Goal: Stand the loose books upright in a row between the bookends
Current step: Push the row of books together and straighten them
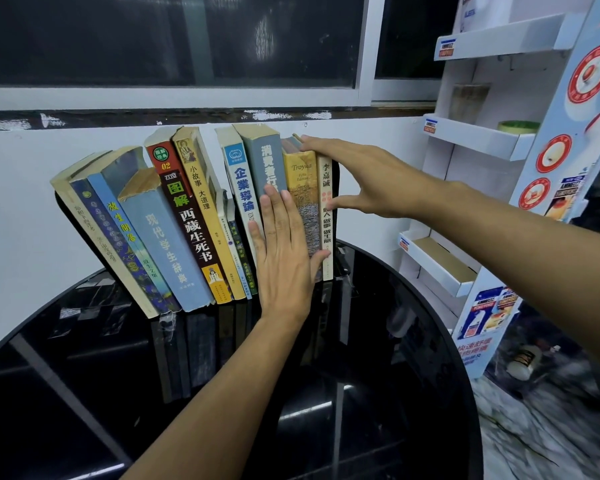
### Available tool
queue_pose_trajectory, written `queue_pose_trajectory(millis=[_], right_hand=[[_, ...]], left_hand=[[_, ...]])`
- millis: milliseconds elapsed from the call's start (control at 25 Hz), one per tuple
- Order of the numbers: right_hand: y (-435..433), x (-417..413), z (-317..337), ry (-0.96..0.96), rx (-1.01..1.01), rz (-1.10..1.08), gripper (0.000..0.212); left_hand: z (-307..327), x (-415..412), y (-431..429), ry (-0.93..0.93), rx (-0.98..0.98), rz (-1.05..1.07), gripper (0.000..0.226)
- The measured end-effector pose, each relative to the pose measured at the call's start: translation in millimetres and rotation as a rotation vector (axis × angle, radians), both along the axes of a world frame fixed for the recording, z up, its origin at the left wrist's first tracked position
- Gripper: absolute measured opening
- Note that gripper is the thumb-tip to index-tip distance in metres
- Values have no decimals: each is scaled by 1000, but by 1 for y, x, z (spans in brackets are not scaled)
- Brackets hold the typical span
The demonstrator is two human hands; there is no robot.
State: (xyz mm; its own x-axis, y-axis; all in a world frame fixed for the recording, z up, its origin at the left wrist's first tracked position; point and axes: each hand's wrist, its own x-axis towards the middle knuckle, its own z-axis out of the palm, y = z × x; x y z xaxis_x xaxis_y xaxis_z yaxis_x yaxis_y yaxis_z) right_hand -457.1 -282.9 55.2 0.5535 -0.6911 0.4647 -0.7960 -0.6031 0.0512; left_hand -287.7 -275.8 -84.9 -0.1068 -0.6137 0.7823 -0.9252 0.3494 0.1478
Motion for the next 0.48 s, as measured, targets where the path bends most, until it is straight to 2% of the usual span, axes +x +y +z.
queue_pose_trajectory(millis=[480], right_hand=[[0,3,-2,-22,-8,-19,95]], left_hand=[[0,1,-1,5,1,2,113]])
